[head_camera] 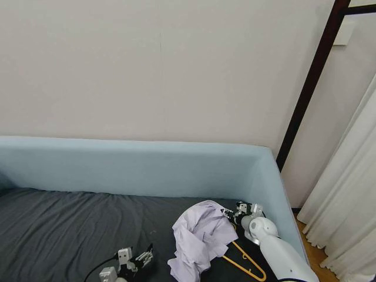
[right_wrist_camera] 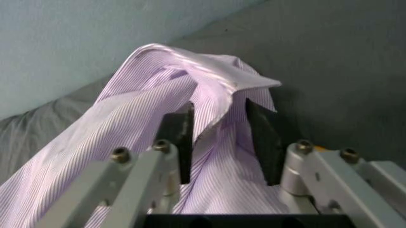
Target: Pick up the clothes from the sofa and hang them on the clothes hanger.
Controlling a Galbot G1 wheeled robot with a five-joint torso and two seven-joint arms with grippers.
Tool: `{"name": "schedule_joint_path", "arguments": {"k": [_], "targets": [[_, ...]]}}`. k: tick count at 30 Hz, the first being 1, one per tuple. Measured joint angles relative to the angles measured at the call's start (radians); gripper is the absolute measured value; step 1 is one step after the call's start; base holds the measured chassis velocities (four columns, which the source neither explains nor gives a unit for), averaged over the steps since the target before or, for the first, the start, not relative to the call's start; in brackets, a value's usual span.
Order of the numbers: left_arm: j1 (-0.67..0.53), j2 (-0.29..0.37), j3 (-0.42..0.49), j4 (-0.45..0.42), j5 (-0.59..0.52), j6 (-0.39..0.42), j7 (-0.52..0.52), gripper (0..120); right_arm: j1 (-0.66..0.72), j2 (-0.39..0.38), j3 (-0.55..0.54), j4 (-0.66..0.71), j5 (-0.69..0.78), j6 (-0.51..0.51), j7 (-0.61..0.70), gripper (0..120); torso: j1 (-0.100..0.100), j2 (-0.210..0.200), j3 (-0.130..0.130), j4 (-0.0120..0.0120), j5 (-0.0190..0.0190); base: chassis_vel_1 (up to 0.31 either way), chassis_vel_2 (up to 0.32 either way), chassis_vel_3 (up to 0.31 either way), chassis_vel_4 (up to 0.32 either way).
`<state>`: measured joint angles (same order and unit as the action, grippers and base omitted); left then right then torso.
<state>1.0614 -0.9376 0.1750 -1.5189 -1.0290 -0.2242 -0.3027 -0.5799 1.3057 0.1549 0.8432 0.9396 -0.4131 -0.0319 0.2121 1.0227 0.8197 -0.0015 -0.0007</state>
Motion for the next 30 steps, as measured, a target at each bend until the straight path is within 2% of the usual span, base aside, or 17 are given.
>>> {"name": "schedule_joint_path", "arguments": {"k": [2, 6, 8, 10, 15, 18, 21, 26, 30], "targets": [[-0.044, -0.03, 0.029, 0.034, -0.017, 0.009, 0.003, 99, -0.006, 0.0, -0.001, 0.01, 0.0, 0.0, 0.0, 22, 0.0, 0.0, 0.0, -0.0001, -0.0002, 0.0, 0.0, 0.0, 0.0], [-0.092, -0.058, 0.07, 0.09, -0.055, 0.02, 0.022, 99, -0.005, -0.003, -0.014, 0.012, -0.002, 0.0, -0.002, 9, 0.0, 0.0, 0.0, -0.0001, -0.0001, 0.0, 0.0, 0.0, 0.0], [-0.116, -0.068, 0.097, 0.128, -0.093, 0.024, 0.041, 99, -0.003, -0.003, -0.024, 0.013, -0.006, 0.0, -0.007, 0, 0.0, 0.0, 0.0, 0.0008, 0.0001, 0.0, 0.0, 0.0, 0.0], [-0.124, -0.075, 0.105, 0.14, -0.11, 0.024, 0.049, 99, -0.003, -0.003, -0.026, 0.013, -0.008, 0.0, -0.009, 0, 0.0, 0.0, 0.0, 0.0008, 0.0002, 0.0, 0.0, 0.0, 0.0], [-0.167, -0.15, 0.097, 0.19, -0.218, 0.015, 0.083, 98, -0.003, -0.011, -0.03, 0.012, -0.021, 0.003, -0.015, 0, 0.0, 0.0, 0.0, 0.0, 0.0, 0.0, 0.0, 0.0, 0.0], [-0.182, -0.177, 0.089, 0.208, -0.238, 0.017, 0.084, 98, -0.003, -0.015, -0.032, 0.012, -0.024, 0.003, -0.017, 0, 0.0, 0.0, 0.0, 0.0, 0.0001, 0.0, 0.0, 0.0, 0.0], [-0.21, -0.216, 0.103, 0.249, -0.241, 0.02, 0.087, 98, -0.004, -0.017, -0.033, 0.012, -0.026, 0.004, -0.017, 0, 0.0, 0.0, 0.0, 0.0003, 0.0001, 0.0, 0.0, 0.0, 0.0], [-0.231, -0.243, 0.108, 0.287, -0.24, 0.026, 0.086, 97, -0.006, -0.02, -0.033, 0.016, -0.026, 0.005, -0.017, 0, 0.0, 0.0, 0.0, 0.0002, 0.0, 0.0, 0.0, 0.0, 0.0], [-0.245, -0.262, 0.101, 0.323, -0.228, 0.034, 0.086, 89, -0.011, -0.026, -0.031, 0.02, -0.027, 0.006, -0.018, 0, 0.0, 0.0, 0.0, 0.0003, 0.0, 0.0, 0.0, 0.0, 0.0]]}}
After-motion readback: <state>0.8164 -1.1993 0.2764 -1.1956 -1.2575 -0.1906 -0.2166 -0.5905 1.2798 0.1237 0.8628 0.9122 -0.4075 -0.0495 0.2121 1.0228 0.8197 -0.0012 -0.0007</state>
